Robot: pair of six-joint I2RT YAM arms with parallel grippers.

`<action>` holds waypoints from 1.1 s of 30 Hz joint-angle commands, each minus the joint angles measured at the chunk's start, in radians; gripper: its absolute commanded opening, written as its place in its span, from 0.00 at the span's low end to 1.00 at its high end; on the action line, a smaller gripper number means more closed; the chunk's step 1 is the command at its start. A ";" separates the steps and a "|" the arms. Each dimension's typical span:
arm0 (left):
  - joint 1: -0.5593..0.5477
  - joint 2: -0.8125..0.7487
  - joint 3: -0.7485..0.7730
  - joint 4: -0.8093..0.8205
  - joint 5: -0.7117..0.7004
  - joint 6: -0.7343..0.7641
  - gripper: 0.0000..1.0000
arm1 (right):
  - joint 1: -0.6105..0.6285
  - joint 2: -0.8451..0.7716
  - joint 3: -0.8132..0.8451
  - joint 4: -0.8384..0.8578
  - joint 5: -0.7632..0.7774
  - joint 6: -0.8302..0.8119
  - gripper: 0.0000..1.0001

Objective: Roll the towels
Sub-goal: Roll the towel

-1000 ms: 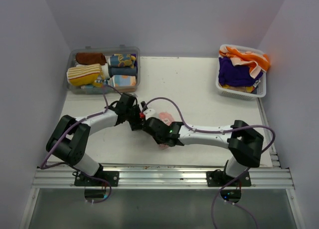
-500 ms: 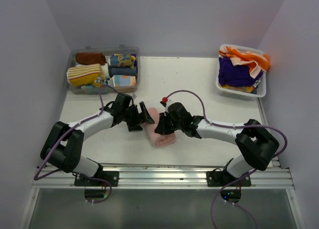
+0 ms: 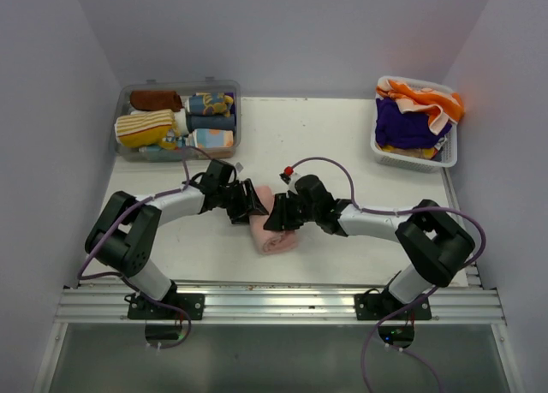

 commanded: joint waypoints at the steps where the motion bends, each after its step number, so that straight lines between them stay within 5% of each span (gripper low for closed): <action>1: -0.024 0.029 0.022 0.031 -0.011 0.015 0.56 | 0.018 -0.023 0.018 -0.190 0.049 -0.033 0.39; 5: -0.026 0.021 0.022 0.011 -0.030 0.001 0.53 | 0.061 -0.162 0.087 -0.414 0.256 -0.114 0.69; 8: -0.028 0.021 0.022 -0.003 -0.039 -0.004 0.52 | 0.100 -0.240 0.138 -0.543 0.394 -0.156 0.76; 18: -0.026 -0.002 0.014 -0.029 -0.087 -0.050 0.52 | 0.406 -0.063 0.471 -0.866 0.906 -0.227 0.77; 33: -0.026 -0.016 0.001 -0.033 -0.100 -0.074 0.51 | 0.556 0.224 0.601 -0.829 1.094 -0.331 0.80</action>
